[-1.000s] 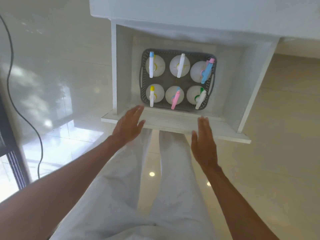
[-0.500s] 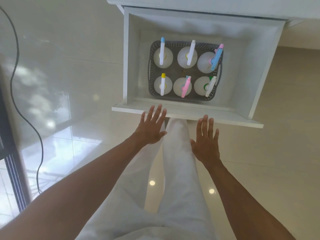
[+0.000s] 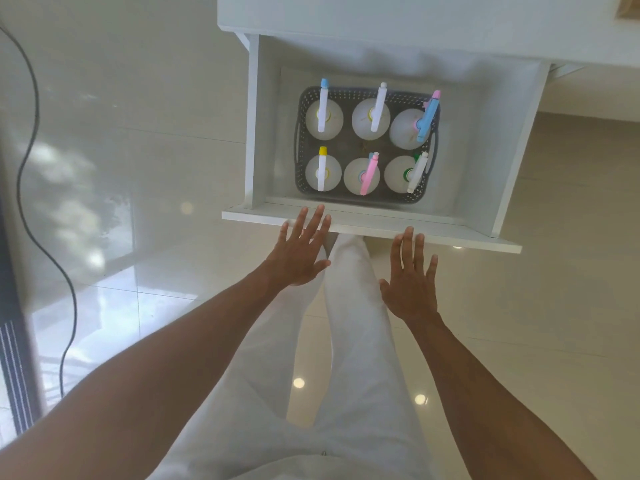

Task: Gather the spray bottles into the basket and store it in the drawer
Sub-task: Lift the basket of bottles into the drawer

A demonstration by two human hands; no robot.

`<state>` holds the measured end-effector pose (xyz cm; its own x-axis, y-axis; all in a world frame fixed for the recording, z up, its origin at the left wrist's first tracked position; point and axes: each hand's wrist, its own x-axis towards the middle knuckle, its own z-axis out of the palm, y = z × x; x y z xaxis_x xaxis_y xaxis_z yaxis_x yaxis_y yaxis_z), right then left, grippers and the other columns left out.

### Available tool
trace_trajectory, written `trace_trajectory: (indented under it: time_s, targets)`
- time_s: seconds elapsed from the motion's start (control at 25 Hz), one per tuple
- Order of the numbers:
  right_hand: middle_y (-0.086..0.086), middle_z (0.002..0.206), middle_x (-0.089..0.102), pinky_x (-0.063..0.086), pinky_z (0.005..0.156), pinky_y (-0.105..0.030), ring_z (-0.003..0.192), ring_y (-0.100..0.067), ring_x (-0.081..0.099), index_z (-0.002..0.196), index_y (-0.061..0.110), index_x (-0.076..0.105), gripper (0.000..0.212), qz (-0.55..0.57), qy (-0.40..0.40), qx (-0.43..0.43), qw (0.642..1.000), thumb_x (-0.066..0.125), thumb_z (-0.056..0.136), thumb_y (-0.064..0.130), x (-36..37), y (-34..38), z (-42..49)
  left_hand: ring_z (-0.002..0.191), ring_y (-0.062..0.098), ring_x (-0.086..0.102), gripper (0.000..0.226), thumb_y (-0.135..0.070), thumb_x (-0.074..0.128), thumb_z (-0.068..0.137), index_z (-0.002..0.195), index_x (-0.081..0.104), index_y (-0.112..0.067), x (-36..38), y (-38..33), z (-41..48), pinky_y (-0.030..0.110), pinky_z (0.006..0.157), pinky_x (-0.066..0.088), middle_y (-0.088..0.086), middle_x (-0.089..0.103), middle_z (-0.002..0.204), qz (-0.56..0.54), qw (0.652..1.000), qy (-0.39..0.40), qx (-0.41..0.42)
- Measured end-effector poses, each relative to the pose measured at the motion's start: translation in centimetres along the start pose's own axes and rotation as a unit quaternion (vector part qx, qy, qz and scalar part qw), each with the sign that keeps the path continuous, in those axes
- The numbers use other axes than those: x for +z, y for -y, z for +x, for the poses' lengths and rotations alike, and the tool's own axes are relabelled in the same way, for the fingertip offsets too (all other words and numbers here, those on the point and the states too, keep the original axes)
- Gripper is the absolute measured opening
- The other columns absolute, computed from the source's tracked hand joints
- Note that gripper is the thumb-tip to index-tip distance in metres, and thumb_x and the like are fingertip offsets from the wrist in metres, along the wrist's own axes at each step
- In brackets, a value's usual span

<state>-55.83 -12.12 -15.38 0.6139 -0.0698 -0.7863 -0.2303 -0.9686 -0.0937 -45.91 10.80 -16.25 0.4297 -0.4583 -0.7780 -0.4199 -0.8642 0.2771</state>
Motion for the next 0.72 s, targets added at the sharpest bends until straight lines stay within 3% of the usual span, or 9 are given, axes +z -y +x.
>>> trace_trajectory:
  time_s: [0.24, 0.72]
  targets:
    - [-0.012, 0.168, -0.023, 0.006, 0.127, -0.062, 0.157, -0.033, -0.017, 0.160, 0.010, -0.014, 0.097, 0.008, -0.027, -0.006, 1.000, 0.057, 0.098, 0.033, -2.3, -0.3, 2.2, 0.155, 0.034, -0.014, 0.085, -0.057, 0.036, 0.100, 0.159, -0.008, -0.015, -1.3, 0.8, 1.0, 0.063, 0.124, 0.010, 0.008, -0.019, 0.167, 0.057, 0.997, -0.041, 0.004]
    - [-0.012, 0.168, -0.022, 0.003, 0.128, -0.058, 0.157, -0.034, -0.017, 0.160, 0.009, -0.013, 0.096, 0.022, -0.036, -0.027, 0.999, 0.055, 0.095, 0.023, -8.8, -0.8, 7.1, 0.155, 0.036, -0.011, 0.082, -0.057, 0.035, 0.101, 0.159, -0.005, -0.014, -6.6, 1.4, 5.8, 0.064, 0.122, 0.011, 0.012, -0.017, 0.167, 0.050, 0.994, -0.089, -0.032]
